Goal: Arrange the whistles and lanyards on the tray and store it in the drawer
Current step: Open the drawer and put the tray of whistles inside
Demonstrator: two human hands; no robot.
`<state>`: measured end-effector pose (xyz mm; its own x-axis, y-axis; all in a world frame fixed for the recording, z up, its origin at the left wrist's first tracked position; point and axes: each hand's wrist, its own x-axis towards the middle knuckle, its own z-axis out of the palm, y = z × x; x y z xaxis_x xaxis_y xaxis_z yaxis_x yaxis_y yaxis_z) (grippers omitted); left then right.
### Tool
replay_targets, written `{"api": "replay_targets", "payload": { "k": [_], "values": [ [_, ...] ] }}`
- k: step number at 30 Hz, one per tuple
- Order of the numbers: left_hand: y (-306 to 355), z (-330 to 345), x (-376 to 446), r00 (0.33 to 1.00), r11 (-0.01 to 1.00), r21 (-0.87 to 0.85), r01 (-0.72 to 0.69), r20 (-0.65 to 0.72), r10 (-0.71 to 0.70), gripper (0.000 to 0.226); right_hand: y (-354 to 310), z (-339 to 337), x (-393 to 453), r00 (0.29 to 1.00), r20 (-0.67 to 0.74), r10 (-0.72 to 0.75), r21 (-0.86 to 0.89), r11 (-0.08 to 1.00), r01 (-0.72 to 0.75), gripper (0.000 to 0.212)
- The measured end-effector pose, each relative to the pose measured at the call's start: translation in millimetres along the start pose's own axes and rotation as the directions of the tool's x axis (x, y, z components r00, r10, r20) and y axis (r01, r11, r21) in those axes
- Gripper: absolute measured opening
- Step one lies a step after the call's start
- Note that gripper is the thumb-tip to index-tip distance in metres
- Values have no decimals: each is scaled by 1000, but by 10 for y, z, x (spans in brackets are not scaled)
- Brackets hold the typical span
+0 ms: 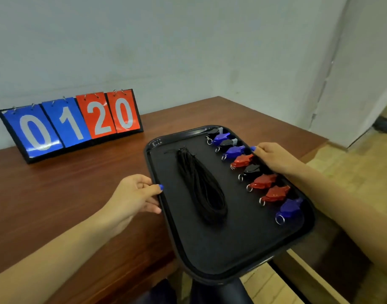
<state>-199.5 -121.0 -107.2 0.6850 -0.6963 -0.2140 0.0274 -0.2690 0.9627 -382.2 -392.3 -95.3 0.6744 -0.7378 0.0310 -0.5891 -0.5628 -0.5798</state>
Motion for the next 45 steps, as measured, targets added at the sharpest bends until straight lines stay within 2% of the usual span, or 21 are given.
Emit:
{"api": "replay_targets", "payload": {
  "k": [6,11,18,23,31,37,45],
  "values": [
    [132,832,98,985,1000,16,7,174,-10,25,716,-491,-520,977,-125,171,-91,979,-182,34],
    [187,1652,122,946,999,-15,36,321,-29,17,1449,-910,-788,953,-158,261,-40,962,-270,38],
    [94,2768,103,887,992,-23,124,450,-100,18,2386,-1412,-1068,938,-186,294,-95,944,-315,40],
    [-40,3313,39,824,983,13,185,543,-163,14,2907,-1595,-1244,932,-142,333,-142,925,-352,40],
    [-267,3761,-30,750,954,73,289,602,-274,26,3506,-1543,-1315,917,-82,390,-193,896,-399,36],
    [-475,3824,8,752,926,35,377,571,-328,18,3625,-1383,-1084,924,-9,383,-304,879,-367,30],
    [-609,3811,158,772,922,36,384,535,-343,19,3641,-1270,-679,945,24,327,-370,881,-296,24]
  ]
}}
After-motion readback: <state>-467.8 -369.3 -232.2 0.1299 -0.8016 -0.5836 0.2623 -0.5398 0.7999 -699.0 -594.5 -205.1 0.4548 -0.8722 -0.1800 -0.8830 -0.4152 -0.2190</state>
